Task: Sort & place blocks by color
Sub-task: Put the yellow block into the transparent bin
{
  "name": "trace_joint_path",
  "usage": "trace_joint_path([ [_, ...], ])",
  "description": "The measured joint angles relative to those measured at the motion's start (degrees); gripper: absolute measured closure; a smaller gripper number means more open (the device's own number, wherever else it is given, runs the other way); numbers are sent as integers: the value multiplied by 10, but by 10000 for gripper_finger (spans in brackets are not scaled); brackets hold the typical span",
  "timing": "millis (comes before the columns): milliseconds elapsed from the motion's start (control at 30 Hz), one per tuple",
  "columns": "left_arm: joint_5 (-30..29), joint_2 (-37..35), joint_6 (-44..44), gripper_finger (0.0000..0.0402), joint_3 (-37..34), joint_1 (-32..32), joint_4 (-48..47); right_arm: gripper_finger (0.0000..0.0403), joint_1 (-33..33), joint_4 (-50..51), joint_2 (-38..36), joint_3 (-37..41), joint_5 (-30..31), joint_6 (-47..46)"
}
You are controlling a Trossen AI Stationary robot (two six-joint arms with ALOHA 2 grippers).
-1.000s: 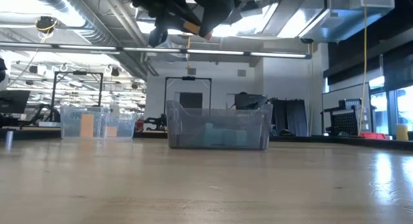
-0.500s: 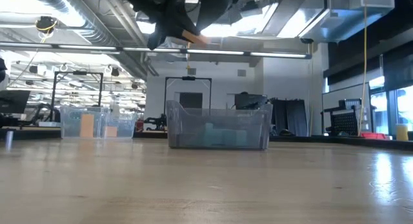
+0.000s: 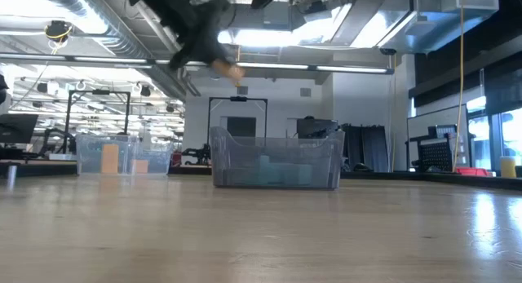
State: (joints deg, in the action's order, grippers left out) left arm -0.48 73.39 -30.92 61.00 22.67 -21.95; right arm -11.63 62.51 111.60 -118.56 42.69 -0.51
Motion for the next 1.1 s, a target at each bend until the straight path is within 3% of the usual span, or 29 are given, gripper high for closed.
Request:
trace_joint_path([
  [100,-47,-15,0,354,1,29,-48,198,-2,67,0,-46,1,-17],
  [333,-85,-45,7,354,1,108,-182,197,-2,282,0,-159,1,-150],
  [700,-114,-43,50,354,0,242,-280,197,-2,276,-72,-158,-95,-140],
  [933,-108,-18,79,354,0,326,-319,197,-2,275,-100,-158,-99,-142],
  [1100,-69,20,94,354,0,357,-317,197,-2,275,-102,-158,-99,-140],
])
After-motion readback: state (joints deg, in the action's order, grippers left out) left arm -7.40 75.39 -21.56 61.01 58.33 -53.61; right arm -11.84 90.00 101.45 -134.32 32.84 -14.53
